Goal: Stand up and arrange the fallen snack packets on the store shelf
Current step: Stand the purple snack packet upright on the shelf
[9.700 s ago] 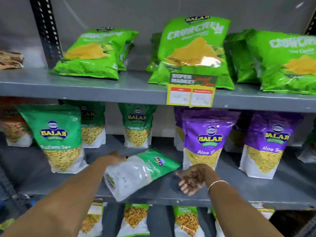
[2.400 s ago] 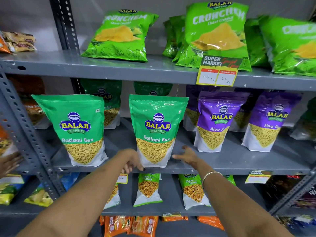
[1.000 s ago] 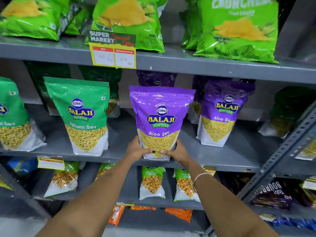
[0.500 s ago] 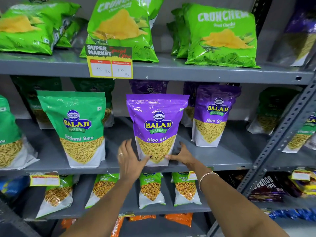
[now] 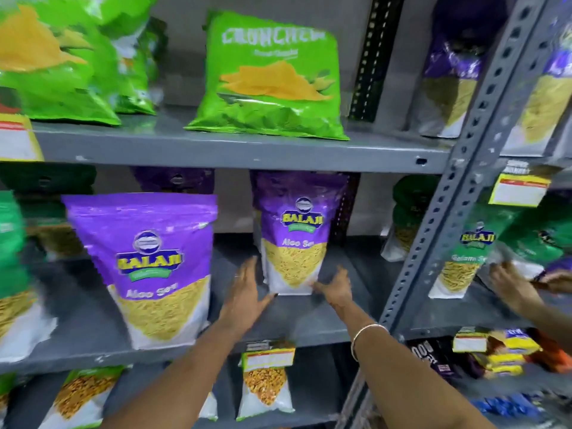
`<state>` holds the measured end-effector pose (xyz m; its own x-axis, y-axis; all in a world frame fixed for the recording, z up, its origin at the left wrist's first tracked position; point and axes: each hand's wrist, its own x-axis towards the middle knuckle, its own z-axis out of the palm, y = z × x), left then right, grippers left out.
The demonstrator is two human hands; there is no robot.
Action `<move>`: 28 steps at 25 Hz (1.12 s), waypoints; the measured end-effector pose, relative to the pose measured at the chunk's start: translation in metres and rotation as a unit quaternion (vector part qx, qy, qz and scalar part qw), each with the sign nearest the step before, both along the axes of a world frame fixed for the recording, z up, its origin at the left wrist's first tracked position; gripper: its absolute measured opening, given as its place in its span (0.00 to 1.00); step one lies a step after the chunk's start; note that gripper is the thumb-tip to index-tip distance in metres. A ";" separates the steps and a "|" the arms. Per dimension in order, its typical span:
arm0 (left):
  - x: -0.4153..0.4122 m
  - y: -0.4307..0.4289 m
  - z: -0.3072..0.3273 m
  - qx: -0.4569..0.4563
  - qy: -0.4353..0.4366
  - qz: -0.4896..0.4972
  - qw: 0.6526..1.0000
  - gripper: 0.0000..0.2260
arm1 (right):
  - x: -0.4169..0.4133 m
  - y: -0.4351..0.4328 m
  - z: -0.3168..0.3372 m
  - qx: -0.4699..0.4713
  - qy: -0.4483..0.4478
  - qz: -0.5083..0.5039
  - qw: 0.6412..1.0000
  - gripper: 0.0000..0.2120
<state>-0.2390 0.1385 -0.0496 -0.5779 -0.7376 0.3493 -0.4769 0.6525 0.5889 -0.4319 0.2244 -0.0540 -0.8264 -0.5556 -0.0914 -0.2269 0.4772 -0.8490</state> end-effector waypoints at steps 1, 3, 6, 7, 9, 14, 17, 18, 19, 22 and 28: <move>-0.023 -0.007 0.000 0.120 0.037 0.014 0.992 0.41 | -0.014 -0.005 -0.002 -0.022 -0.032 0.036 0.999 0.45; -0.053 -0.021 -0.004 0.277 0.105 0.029 0.955 0.40 | -0.032 -0.017 -0.006 -0.060 -0.118 0.115 0.984 0.44; -0.064 -0.026 -0.004 0.342 0.170 0.063 0.922 0.26 | -0.035 -0.025 -0.009 -0.097 -0.174 0.177 0.964 0.29; -0.062 -0.024 -0.004 0.351 0.175 0.074 0.917 0.22 | -0.033 -0.022 -0.007 -0.103 -0.176 0.178 0.963 0.26; -0.054 -0.015 -0.001 0.347 0.160 0.091 0.920 0.19 | -0.031 -0.014 -0.006 -0.112 -0.174 0.177 0.962 0.26; -0.038 0.017 0.001 0.329 0.111 0.093 0.933 0.15 | -0.020 0.022 -0.004 -0.098 -0.150 0.180 0.967 0.26; -0.032 0.032 0.001 0.309 0.080 0.103 0.942 0.13 | -0.014 0.042 -0.001 -0.089 -0.131 0.176 0.972 0.24; -0.030 0.036 0.000 0.302 0.073 0.105 0.945 0.13 | -0.012 0.047 0.000 -0.081 -0.122 0.174 0.974 0.25; -0.028 0.040 0.002 0.296 0.063 0.111 0.947 0.13 | -0.010 0.052 0.002 -0.074 -0.111 0.170 0.976 0.26; -0.024 0.049 0.008 0.300 0.045 0.120 0.945 0.15 | -0.005 0.062 0.005 -0.054 -0.095 0.168 0.980 0.28; -0.018 0.055 0.012 0.315 0.033 0.123 0.940 0.20 | 0.001 0.071 0.010 -0.055 -0.103 0.164 0.979 0.28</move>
